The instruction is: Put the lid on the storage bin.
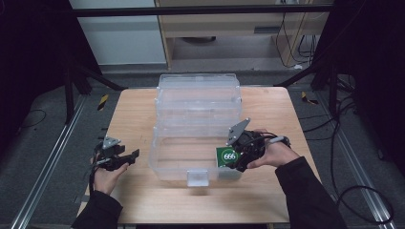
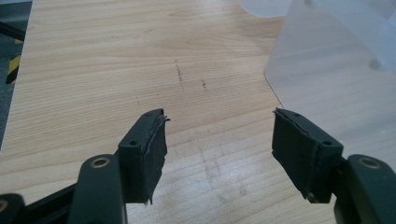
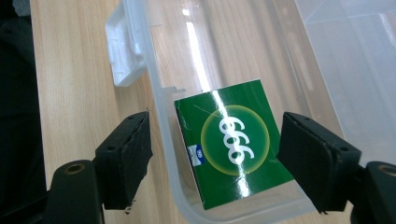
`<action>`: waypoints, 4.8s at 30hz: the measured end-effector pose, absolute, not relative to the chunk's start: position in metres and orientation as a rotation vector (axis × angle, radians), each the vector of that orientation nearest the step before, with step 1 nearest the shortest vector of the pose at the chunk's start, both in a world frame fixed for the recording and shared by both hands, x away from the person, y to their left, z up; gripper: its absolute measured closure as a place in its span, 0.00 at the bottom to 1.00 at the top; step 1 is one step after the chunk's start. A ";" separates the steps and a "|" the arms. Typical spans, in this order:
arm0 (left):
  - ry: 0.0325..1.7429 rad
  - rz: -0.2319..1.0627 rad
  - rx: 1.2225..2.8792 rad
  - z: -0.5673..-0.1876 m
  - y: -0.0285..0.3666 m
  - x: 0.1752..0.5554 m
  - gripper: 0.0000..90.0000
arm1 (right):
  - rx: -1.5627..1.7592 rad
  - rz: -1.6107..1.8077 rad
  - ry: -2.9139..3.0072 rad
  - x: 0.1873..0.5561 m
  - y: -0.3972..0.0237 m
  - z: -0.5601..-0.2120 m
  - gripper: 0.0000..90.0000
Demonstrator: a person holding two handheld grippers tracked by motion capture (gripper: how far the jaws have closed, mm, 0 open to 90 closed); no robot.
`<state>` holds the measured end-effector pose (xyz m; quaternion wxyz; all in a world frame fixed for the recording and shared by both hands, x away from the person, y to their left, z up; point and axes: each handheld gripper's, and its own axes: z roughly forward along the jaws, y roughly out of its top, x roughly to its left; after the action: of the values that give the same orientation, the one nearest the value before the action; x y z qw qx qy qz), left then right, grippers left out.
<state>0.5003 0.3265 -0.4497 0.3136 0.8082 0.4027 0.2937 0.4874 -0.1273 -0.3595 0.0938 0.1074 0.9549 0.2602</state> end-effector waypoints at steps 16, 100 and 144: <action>1.061 0.789 2.135 -0.449 0.326 0.501 0.38 | 0.329 0.887 2.823 0.486 -0.123 -0.369 0.32; 0.648 0.838 2.135 -0.353 0.297 0.512 0.41 | 0.312 0.826 3.055 0.486 -0.062 -0.414 0.70; 0.209 0.784 2.354 -0.289 0.228 0.566 0.43 | 0.306 0.833 3.050 0.484 -0.063 -0.414 0.70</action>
<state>0.5659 0.2277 -0.2891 0.3201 0.8957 0.0794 0.2983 0.4845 -0.0625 -0.4142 -0.0175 0.0963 0.9601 0.2621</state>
